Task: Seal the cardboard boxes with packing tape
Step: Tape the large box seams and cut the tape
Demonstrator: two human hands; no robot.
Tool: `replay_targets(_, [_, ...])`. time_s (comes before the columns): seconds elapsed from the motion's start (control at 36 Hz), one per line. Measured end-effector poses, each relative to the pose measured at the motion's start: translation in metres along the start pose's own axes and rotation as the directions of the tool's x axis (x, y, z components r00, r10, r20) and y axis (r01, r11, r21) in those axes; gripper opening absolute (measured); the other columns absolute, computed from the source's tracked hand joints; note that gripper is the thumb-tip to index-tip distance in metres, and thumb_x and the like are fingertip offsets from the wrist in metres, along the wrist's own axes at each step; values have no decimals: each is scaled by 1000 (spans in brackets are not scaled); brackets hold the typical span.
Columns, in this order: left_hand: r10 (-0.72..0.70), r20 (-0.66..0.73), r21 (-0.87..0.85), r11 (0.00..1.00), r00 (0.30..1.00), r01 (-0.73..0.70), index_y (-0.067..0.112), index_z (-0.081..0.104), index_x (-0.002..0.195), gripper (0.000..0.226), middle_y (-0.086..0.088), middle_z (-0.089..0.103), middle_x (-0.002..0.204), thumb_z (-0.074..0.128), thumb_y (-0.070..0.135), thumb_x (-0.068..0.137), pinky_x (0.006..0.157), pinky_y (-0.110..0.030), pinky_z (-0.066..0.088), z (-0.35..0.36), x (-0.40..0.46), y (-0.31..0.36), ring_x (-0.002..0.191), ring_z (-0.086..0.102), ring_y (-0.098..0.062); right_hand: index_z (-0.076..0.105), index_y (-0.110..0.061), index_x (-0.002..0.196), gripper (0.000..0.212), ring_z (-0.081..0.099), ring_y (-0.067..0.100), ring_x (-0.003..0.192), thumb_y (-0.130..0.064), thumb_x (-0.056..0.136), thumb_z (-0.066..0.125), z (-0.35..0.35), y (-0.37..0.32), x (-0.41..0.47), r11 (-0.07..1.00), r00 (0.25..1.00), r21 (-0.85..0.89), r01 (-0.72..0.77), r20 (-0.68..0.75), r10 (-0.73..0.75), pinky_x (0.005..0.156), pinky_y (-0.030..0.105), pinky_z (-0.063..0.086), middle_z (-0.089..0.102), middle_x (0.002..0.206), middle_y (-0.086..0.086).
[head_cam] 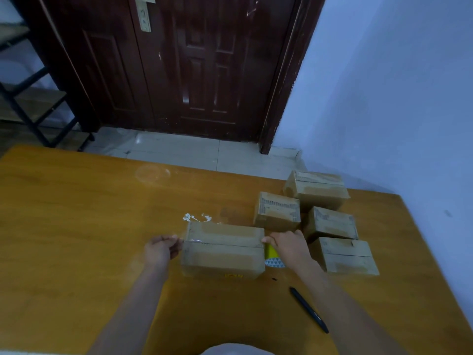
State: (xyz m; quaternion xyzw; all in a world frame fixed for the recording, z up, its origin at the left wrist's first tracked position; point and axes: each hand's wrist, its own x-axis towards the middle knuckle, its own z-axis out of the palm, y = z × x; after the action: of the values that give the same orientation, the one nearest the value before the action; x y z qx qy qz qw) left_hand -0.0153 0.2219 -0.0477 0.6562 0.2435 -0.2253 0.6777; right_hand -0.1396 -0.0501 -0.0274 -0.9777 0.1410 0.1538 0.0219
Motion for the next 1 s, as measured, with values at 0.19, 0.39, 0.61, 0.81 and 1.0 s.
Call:
replay_targets(0.19, [-112,46,69,992,993,108,4,55,68,23,-1,58,44,60,1,90,56,-29,42,-3,17,-7,54,50,-21,61,-29,106,22,61,20,83,-30,102,39,1,-2,0,999,1000,-39,27,-5,-28,84,35,39,64,87,-3])
replay_targets(0.39, [-115,-14,170,979,993,116,-1,66,95,9,-17,63,85,59,-1,88,84,-42,51,5,21,-11,83,58,-31,58,-26,96,23,62,20,81,-33,102,37,1,-5,0,1000,1000,2,11,3,-11,83,34,39,58,78,-4])
replay_targets(0.61, [-171,-35,136,975,985,174,4,56,102,16,-17,58,106,43,11,95,75,-38,42,23,19,-15,91,52,-30,58,-26,106,18,61,24,82,-24,102,41,10,-13,-6,1000,1000,0,-17,-23,17,84,38,38,58,81,-2])
replay_targets(0.81, [-133,-89,205,967,987,149,4,45,125,28,-27,51,127,40,4,98,71,-39,39,31,30,-7,93,43,-27,58,-20,92,32,57,25,74,-36,103,33,3,-28,-26,982,995,158,-100,2,101,78,36,38,56,74,0])
replay_targets(1.0, [518,-157,682,673,841,-288,0,51,123,30,-26,50,120,51,-1,94,79,-46,41,28,27,25,101,52,-44,40,-11,62,46,31,15,52,-38,99,44,8,-40,-52,614,975,760,-213,203,86,56,31,25,32,59,2])
